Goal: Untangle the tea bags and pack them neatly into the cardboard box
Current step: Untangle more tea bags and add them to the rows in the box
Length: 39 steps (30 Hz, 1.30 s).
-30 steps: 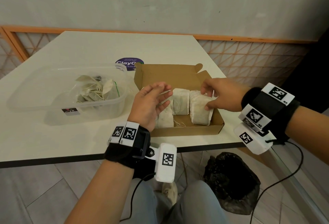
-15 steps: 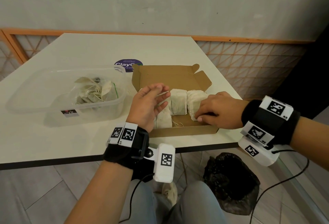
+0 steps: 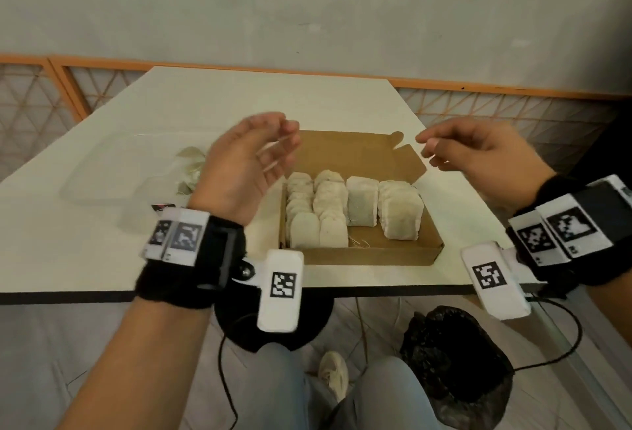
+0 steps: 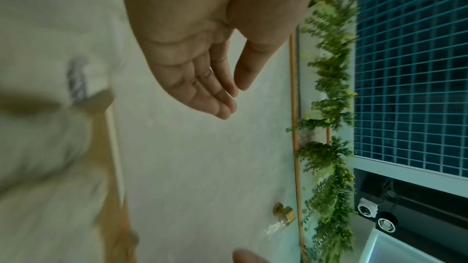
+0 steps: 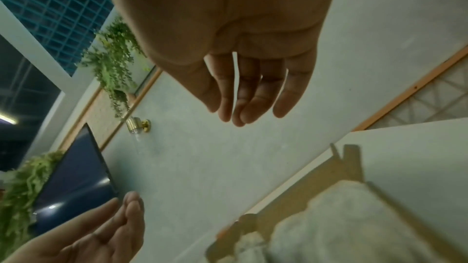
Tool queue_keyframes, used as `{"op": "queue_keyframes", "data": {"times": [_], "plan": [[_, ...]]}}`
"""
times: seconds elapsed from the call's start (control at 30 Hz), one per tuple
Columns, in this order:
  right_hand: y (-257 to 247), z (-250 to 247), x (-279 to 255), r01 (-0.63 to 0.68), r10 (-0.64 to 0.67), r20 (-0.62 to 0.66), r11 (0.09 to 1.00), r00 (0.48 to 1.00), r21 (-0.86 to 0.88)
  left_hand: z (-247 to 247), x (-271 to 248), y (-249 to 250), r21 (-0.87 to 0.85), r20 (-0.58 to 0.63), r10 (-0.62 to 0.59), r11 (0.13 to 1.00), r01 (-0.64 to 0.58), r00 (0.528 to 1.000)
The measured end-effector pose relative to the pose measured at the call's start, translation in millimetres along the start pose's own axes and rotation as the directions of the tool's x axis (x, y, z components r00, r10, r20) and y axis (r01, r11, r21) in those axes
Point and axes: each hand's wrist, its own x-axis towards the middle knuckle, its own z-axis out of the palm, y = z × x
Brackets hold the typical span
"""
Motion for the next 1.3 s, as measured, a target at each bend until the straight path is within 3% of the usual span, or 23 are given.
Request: {"op": "queue_keyframes", "data": {"times": [0.07, 0.17, 0.23, 0.3, 0.4, 0.5, 0.63, 0.8, 0.87, 1.03, 1.17, 1.23, 1.3], "plan": [[-14.2, 13.0, 4.3, -0.004, 0.000, 0.051, 0.998, 0.999, 0.069, -15.0, -0.1, 28.6, 0.125, -0.112, 0.102, 0.988, -0.088, 0.988], [-43.1, 44.4, 10.9, 0.014, -0.034, 0.223, 0.996, 0.974, 0.090, -50.4, 1.5, 59.1, 0.337, -0.311, 0.252, 0.931, -0.142, 0.916], [-62.1, 72.2, 18.6, 0.055, -0.054, 0.332, 0.998, 0.942, 0.004, -76.9, 2.5, 67.5, 0.453, -0.417, 0.307, 0.886, -0.097, 0.855], [-78.8, 103.3, 27.6, 0.079, -0.047, 0.414, 0.995, 0.909, -0.060, -99.0, 2.7, 68.3, 0.545, -0.475, 0.285, 0.838, 0.024, 0.833], [-98.0, 150.4, 40.2, 0.061, -0.014, 0.492, 0.995, 0.871, -0.080, -116.2, 2.8, 64.0, 0.640, -0.467, 0.185, 0.745, 0.186, 0.865], [-110.8, 190.0, 47.8, 0.105, -0.036, 0.522, 0.989, 0.852, -0.104, -115.1, 5.0, 62.8, 0.781, -0.386, 0.155, 0.580, 0.232, 0.910], [-113.2, 219.7, 59.8, 0.237, -0.008, 0.517, 0.895, 0.856, -0.378, -106.2, 14.7, 60.3, 0.893, -0.338, 0.057, 0.334, 0.301, 0.940], [-105.8, 225.3, 69.5, 0.218, 0.062, 0.444, 0.806, 0.894, -0.550, -95.9, 28.1, 64.1, 0.858, -0.399, -0.142, 0.292, 0.423, 0.906], [-100.7, 229.6, 72.3, 0.216, 0.089, 0.456, 0.790, 0.886, -0.574, -90.3, 32.1, 62.5, 0.875, -0.393, -0.175, 0.230, 0.426, 0.902], [-92.0, 235.7, 76.0, 0.148, 0.126, 0.477, 0.856, 0.870, -0.496, -82.1, 36.1, 51.8, 0.941, -0.339, -0.200, -0.059, 0.335, 0.919], [-86.9, 238.2, 78.0, 0.137, 0.117, 0.488, 0.881, 0.865, -0.454, -75.0, 34.3, 48.0, 0.936, -0.347, -0.184, -0.135, 0.326, 0.920], [-87.8, 234.3, 76.2, 0.146, 0.038, 0.430, 0.911, 0.902, -0.387, -75.7, 37.1, 45.9, 0.934, -0.352, -0.171, -0.123, 0.335, 0.920], [-90.1, 226.5, 73.5, 0.171, -0.062, 0.291, 0.915, 0.955, -0.364, -77.2, 38.5, 49.7, 0.927, -0.375, -0.158, -0.089, 0.365, 0.913]]}}
